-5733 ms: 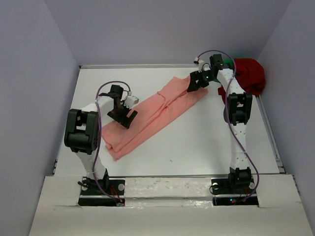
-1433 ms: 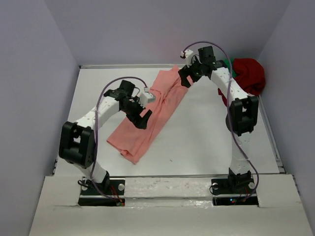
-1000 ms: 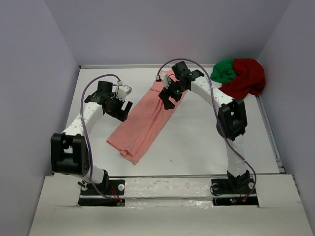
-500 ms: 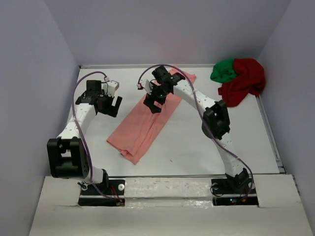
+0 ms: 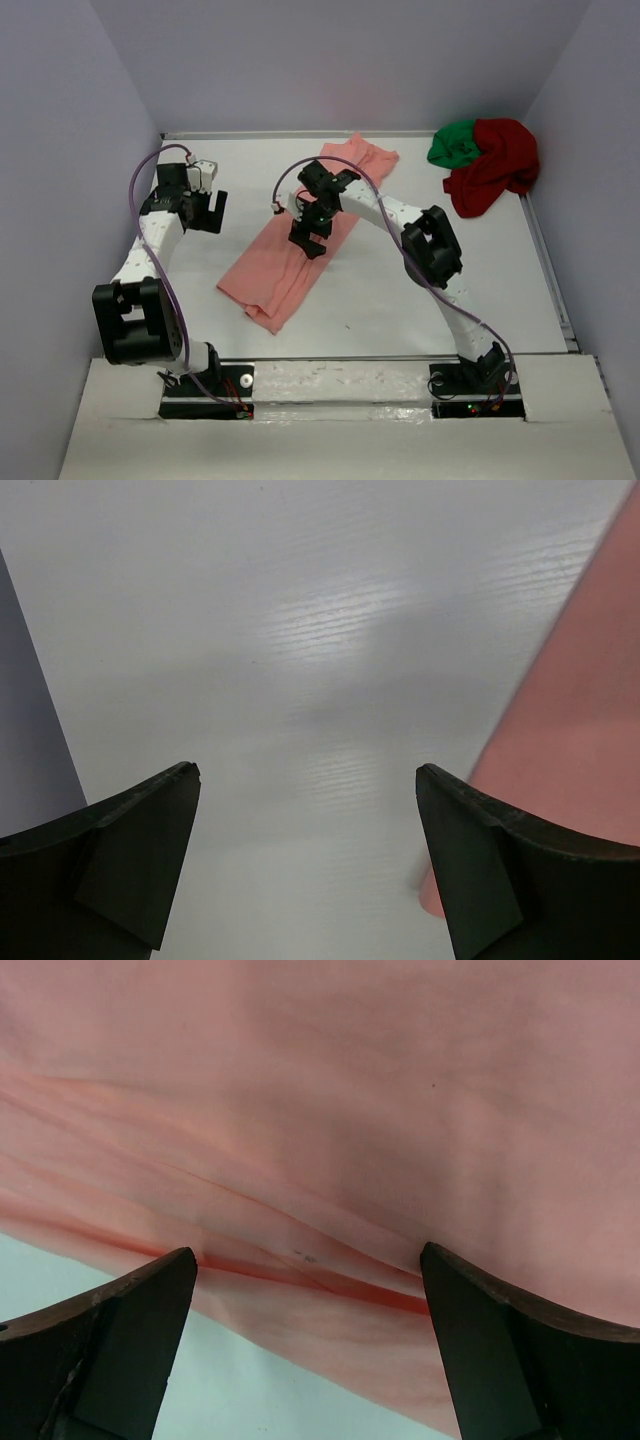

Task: Fold and stack the t-shirts
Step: Rotate the tshirt 90 degrees

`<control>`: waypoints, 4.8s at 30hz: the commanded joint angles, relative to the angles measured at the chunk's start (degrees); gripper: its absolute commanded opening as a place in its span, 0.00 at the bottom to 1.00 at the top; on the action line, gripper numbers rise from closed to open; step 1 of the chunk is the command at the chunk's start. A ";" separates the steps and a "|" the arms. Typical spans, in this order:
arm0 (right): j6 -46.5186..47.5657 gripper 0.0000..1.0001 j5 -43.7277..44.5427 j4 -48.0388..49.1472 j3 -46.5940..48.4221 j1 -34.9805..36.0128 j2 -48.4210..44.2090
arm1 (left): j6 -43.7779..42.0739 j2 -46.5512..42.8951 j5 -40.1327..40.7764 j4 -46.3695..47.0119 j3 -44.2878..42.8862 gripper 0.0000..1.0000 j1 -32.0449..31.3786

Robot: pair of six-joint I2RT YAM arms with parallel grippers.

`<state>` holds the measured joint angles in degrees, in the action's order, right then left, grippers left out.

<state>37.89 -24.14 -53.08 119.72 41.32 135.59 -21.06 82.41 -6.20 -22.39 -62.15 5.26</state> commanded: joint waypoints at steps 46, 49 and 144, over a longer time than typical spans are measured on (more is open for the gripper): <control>0.89 1.00 6.90 6.93 -5.48 -5.54 -17.29 | 0.84 -3.57 -2.94 -0.72 -0.78 0.99 0.10; -0.88 1.00 10.59 10.45 0.24 -8.35 -16.41 | 0.76 -3.14 -3.12 -0.81 -0.69 0.99 0.10; -17.58 1.00 -0.55 22.68 -8.01 -24.01 -8.41 | -0.65 -11.83 -1.63 -2.66 5.90 0.99 1.95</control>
<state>22.48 -22.22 -27.22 113.69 16.97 128.79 -22.15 72.66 -6.20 -25.52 -56.55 7.01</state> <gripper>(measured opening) 0.994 0.989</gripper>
